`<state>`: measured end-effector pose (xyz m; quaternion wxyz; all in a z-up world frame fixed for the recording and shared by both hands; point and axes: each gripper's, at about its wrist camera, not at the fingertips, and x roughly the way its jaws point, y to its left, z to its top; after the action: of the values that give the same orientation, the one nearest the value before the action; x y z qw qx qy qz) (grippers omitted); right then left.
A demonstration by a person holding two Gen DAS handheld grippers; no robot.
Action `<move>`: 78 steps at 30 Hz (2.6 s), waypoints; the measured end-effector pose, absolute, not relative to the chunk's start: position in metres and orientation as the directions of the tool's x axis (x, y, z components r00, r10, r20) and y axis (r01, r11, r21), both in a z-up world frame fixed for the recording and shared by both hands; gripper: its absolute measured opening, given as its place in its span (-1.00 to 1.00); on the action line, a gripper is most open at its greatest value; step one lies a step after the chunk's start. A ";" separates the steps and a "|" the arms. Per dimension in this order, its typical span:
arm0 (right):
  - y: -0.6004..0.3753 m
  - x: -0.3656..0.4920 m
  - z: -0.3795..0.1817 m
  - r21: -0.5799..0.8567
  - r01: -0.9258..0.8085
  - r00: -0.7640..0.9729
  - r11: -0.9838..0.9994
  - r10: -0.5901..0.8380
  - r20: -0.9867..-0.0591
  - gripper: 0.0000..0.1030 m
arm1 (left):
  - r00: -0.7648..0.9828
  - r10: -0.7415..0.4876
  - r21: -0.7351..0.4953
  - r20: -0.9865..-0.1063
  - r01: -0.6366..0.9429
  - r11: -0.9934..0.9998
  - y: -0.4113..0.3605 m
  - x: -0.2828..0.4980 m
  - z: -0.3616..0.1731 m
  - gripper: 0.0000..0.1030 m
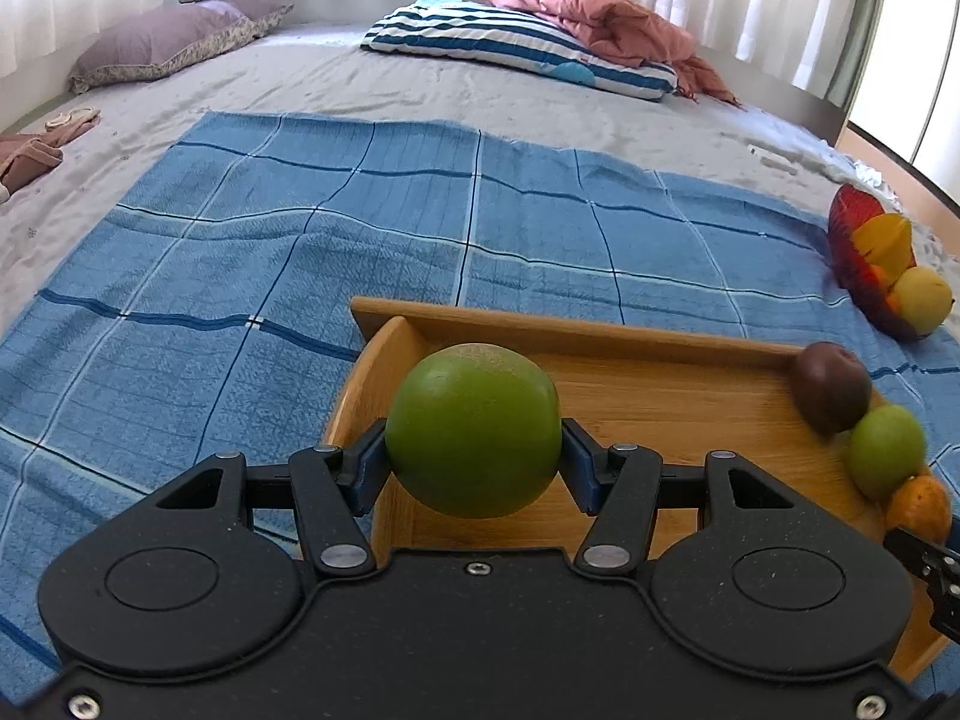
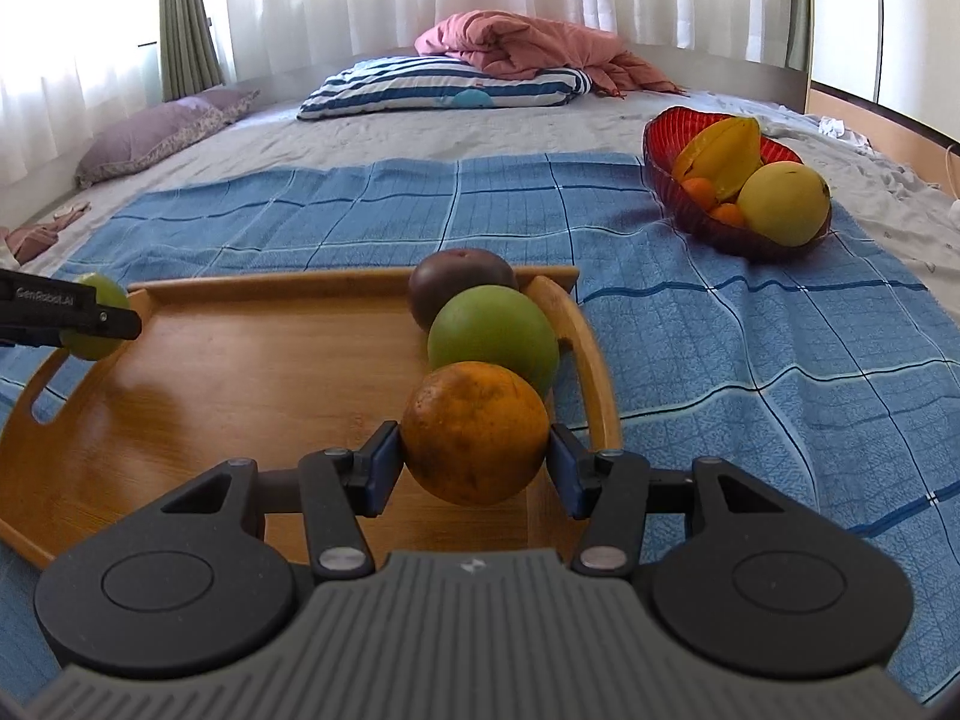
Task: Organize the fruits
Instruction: 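Lift the green apple and large orange toward the wooden tray with both tools, then open both tools to release the green apple and orange onto the tray, then move both tools back toward the mandarins and dates beside the tray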
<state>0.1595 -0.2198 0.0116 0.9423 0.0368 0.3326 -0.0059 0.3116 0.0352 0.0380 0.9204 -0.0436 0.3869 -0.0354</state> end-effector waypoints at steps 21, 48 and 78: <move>-0.222 0.164 0.003 0.077 0.007 0.773 0.997 0.043 -0.633 0.09 | 0.697 -0.078 -0.073 -0.713 0.036 0.997 0.017 0.330 0.020 0.08; -0.222 0.138 0.014 0.066 0.012 0.815 0.998 0.029 -0.578 0.67 | 0.738 -0.078 -0.027 -0.670 0.080 0.996 0.016 0.287 0.037 0.89; -0.200 0.054 0.020 -0.013 -0.038 0.879 0.999 0.027 -0.476 0.79 | 0.812 -0.200 -0.019 -0.548 0.227 0.974 0.011 0.137 0.054 0.99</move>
<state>0.0544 -0.1999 0.0201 0.9692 -0.0107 0.2454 0.0169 0.1371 0.0109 0.0544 0.9516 0.0237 0.2851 -0.1124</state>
